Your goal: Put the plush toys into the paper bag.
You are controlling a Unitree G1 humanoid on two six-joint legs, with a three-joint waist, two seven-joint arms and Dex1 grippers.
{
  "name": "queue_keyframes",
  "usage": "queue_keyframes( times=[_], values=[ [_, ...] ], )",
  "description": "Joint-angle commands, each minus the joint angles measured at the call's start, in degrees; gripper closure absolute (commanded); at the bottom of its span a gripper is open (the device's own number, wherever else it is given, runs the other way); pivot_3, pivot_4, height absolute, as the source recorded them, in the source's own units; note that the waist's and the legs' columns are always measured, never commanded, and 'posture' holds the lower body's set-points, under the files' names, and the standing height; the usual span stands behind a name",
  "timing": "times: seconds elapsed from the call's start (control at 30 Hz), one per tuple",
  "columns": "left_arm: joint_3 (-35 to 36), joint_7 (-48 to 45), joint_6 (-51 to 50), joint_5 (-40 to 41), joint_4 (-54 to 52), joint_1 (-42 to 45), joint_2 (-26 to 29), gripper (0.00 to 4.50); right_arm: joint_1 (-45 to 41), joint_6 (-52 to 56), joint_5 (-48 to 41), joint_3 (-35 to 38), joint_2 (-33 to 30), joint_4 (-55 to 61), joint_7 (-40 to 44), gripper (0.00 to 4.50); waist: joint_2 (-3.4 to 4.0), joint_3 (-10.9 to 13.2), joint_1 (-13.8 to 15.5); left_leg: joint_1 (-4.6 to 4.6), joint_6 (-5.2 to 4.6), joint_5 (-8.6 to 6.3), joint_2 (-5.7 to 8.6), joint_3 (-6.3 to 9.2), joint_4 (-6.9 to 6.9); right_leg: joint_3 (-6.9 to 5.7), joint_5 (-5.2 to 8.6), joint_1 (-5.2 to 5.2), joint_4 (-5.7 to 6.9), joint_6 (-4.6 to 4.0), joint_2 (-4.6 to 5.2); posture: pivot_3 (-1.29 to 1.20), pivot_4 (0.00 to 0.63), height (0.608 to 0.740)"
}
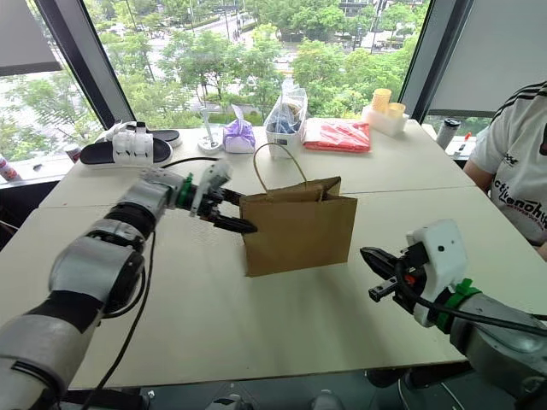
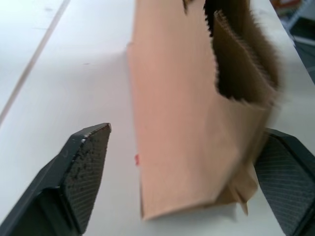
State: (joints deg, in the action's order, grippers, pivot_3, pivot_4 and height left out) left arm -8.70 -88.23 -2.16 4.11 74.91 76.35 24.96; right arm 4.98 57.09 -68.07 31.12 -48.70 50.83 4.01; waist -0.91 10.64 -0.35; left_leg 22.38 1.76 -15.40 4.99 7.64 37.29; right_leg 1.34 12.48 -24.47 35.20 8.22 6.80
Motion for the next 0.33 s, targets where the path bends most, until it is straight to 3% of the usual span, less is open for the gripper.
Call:
queue_keyframes(
  times=[0.03, 0.2, 0.33],
  values=[
    [4.64, -3.05, -5.08, 3.28, -5.79, -1.5, 4.08, 0.06, -2.17, -2.03, 2.51, -2.28, -2.34, -1.66, 3.15, 4.5, 0.0, 0.0, -0.23, 0.01, 0.0, 0.0, 0.0, 0.02, 0.0, -0.02, 0.01, 0.0, 0.01, 0.01, 0.0, 0.0, 0.15, 0.74],
    [9.7, -2.8, -26.06, 13.2, -36.9, -17.83, 10.83, 0.06, -4.64, -4.05, 7.86, -6.29, -5.63, -6.59, 10.42, 4.5, 0.06, -0.02, -0.89, -0.02, 0.0, 0.0, -0.06, 0.04, -0.06, 0.01, 0.02, -0.04, 0.04, 0.03, 0.0, 0.0, 0.15, 0.74],
    [15.76, 7.14, -43.33, 23.17, -67.38, -35.68, 12.36, 0.06, -6.4, -4.92, 10.88, -8.27, -7.63, -9.22, 15.33, 4.5, 0.05, -0.02, -0.53, 0.02, 0.01, 0.0, -0.28, 0.11, -0.05, 0.03, 0.02, -0.07, 0.02, 0.02, -0.02, 0.0, 0.15, 0.74]
  ],
)
